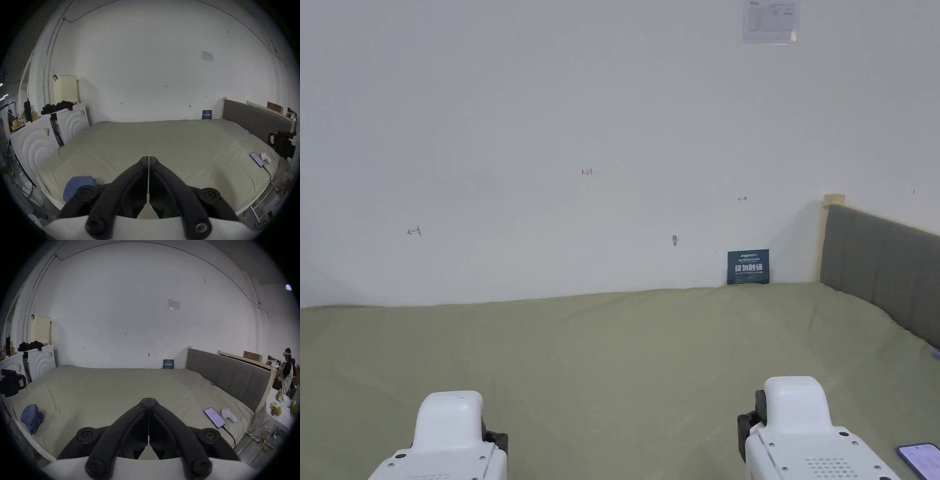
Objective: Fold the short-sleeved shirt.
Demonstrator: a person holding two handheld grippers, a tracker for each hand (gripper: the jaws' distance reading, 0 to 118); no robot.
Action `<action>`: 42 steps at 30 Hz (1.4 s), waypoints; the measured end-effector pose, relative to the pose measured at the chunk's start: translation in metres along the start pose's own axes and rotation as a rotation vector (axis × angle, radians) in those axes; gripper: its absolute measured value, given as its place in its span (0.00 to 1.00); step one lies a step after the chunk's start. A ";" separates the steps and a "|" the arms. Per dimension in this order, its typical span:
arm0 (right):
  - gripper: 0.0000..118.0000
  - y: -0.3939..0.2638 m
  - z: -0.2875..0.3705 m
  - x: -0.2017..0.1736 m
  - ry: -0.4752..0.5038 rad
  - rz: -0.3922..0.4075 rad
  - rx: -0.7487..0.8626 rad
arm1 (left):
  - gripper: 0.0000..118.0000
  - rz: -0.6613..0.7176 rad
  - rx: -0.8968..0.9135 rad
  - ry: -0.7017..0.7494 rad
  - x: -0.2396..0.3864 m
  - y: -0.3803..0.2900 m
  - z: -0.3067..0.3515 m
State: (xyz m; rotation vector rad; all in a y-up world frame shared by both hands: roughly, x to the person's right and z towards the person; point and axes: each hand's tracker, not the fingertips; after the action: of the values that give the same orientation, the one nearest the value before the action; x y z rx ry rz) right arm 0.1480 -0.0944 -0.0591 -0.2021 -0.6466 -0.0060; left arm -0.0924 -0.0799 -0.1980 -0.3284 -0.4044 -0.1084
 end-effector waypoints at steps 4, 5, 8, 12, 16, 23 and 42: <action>0.02 -0.009 -0.002 -0.007 0.008 -0.005 -0.006 | 0.00 -0.049 -0.002 0.007 0.015 -0.008 -0.002; 0.02 -0.010 -0.003 -0.009 0.011 -0.002 -0.014 | 0.00 -0.056 -0.007 0.006 0.017 -0.009 -0.003; 0.02 -0.012 -0.005 -0.014 0.027 -0.001 -0.028 | 0.00 -0.036 -0.005 -0.007 0.021 -0.010 -0.002; 0.02 -0.012 -0.004 -0.020 0.042 0.003 -0.025 | 0.00 -0.021 0.006 -0.007 0.021 -0.008 -0.002; 0.88 -0.008 -0.003 -0.019 0.074 -0.022 -0.035 | 0.39 0.024 0.024 -0.034 0.016 -0.006 0.001; 1.00 -0.005 0.008 -0.021 0.122 -0.007 0.035 | 1.00 0.040 0.027 -0.018 0.017 -0.007 0.004; 1.00 0.032 0.021 -0.013 0.167 -0.115 0.063 | 1.00 0.021 0.123 -0.008 0.029 0.022 0.029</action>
State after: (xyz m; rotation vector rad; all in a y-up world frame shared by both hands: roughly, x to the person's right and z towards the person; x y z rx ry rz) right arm 0.1275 -0.0602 -0.0564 -0.1019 -0.4908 -0.1120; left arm -0.0732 -0.0510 -0.1681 -0.2119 -0.4138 -0.0615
